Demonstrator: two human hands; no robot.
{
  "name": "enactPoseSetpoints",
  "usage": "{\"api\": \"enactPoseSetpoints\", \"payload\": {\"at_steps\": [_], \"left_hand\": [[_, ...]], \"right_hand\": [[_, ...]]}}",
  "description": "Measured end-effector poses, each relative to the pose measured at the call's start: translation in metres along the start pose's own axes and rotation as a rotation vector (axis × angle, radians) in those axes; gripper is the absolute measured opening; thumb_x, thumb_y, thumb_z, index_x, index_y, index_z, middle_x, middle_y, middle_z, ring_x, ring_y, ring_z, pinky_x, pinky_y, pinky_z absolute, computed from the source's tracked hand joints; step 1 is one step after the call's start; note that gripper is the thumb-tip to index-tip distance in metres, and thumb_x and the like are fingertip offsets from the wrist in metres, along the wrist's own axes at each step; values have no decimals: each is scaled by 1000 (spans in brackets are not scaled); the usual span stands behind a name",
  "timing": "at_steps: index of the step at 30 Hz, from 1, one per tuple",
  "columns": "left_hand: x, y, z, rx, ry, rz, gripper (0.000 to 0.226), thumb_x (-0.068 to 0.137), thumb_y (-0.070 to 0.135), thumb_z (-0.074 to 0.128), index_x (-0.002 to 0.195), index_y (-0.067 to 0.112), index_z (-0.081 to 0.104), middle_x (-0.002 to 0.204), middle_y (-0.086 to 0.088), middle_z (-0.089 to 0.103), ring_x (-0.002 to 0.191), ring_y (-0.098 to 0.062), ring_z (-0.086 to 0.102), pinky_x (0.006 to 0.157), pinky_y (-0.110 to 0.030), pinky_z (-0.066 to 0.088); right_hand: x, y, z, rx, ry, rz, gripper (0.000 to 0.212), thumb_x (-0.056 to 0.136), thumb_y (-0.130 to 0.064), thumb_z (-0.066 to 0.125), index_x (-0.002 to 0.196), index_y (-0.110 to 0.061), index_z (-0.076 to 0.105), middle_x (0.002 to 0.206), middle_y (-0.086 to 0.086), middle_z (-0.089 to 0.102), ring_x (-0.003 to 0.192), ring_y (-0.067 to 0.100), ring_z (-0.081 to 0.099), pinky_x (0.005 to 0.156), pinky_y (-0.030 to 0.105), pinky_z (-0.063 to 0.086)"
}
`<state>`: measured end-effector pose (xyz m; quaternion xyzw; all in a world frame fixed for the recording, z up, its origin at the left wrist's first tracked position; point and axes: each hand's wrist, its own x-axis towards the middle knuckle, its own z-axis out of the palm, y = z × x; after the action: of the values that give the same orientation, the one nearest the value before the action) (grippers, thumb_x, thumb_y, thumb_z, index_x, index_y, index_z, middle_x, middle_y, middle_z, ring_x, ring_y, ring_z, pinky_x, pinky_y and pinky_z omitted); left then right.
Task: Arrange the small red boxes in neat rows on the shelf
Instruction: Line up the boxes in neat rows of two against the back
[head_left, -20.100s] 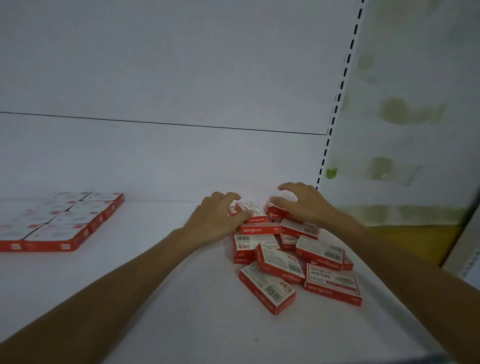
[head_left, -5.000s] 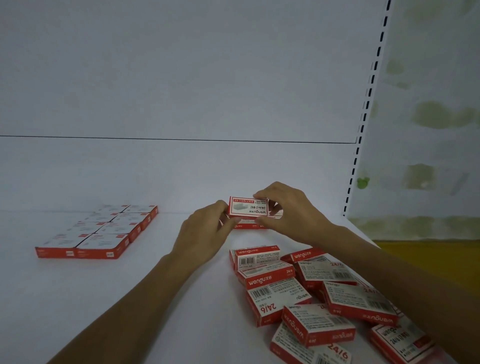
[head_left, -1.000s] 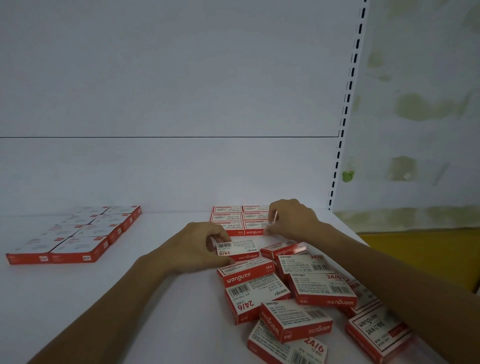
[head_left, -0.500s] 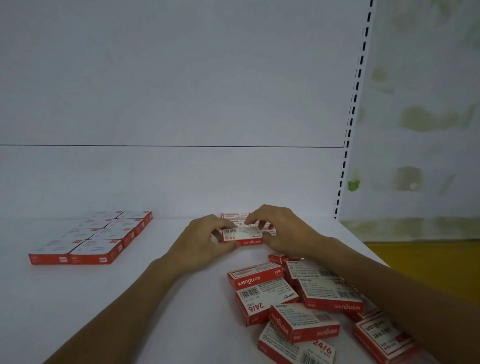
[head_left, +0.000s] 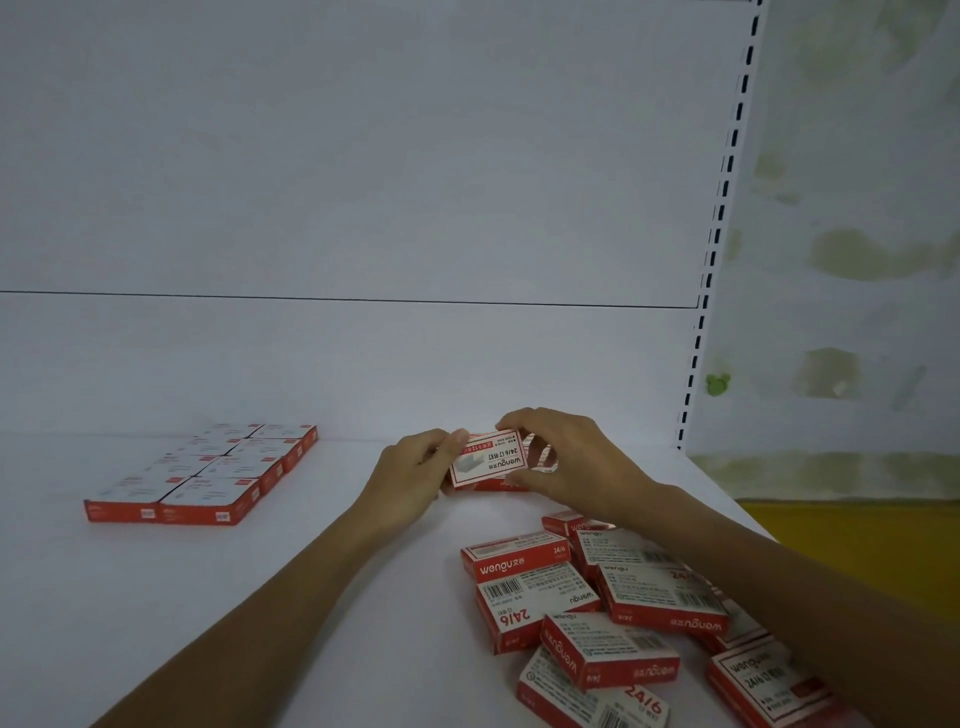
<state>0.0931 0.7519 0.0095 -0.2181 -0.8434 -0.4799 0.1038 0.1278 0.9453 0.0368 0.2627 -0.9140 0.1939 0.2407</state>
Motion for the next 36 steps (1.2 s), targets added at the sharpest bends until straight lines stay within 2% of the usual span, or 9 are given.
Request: {"api": "enactPoseSetpoints", "payload": {"at_steps": [4,8,13,17,21,25,29,32,36], "left_hand": [[-1,4,4,-68,-44,10,9,87,36,56,96,33,56,78,17,67,63,4,62,55,-7,44],[-3,9,4,-33,-9,49,33,80,29,68,106,34,48,86,19,65,73,2,62,59,-7,45],[-1,20,2,140,104,165,38,81,35,65,117,26,58,90,19,54,77,4,55,59,-6,41],[4,31,8,181,146,164,42,85,32,60,126,22,54,101,6,57,76,4,51,58,-5,36],[-2,30,8,224,182,155,44,84,34,61,126,21,54,101,11,57,75,6,52,58,-6,36],[-13,21,-4,286,73,101,42,84,41,60,122,22,57,97,12,61,76,2,56,63,-11,41],[-30,2,-13,547,-88,78,31,86,49,51,105,28,64,110,7,61,93,-7,53,82,-26,44],[-41,-7,-9,654,-162,121,37,89,47,45,119,27,54,123,4,52,112,-13,45,95,-28,37],[-41,-7,-7,702,-127,149,39,91,46,41,123,26,50,125,2,50,116,-17,42,95,-30,35]], "right_hand": [[-3,5,-7,-9,39,17,47,78,-28,71,121,-19,56,111,-3,56,84,5,53,73,13,43],[-4,4,-15,-45,70,23,51,78,-32,71,123,-15,56,112,0,55,86,6,52,77,18,47],[-3,0,-22,-10,83,27,49,80,-24,69,126,-16,55,111,4,60,82,6,55,73,8,46],[-2,-2,-28,-26,92,40,45,79,-26,70,121,-13,59,114,5,59,83,10,56,80,22,52],[-3,-8,-27,-40,101,44,40,81,-24,69,118,-11,60,111,6,62,84,13,57,82,26,52],[-4,-16,-20,-49,100,60,39,81,-22,69,116,-9,61,113,7,62,86,14,57,85,28,51],[-6,-22,-13,-57,97,156,38,82,-24,67,116,-10,61,114,7,62,86,11,53,88,29,49],[-5,-24,-10,-61,63,214,37,80,-24,69,115,-13,61,114,5,62,85,10,52,85,24,47],[-5,-29,4,-95,-36,294,39,81,-26,68,117,-15,60,118,4,61,89,8,51,86,21,44]]}}
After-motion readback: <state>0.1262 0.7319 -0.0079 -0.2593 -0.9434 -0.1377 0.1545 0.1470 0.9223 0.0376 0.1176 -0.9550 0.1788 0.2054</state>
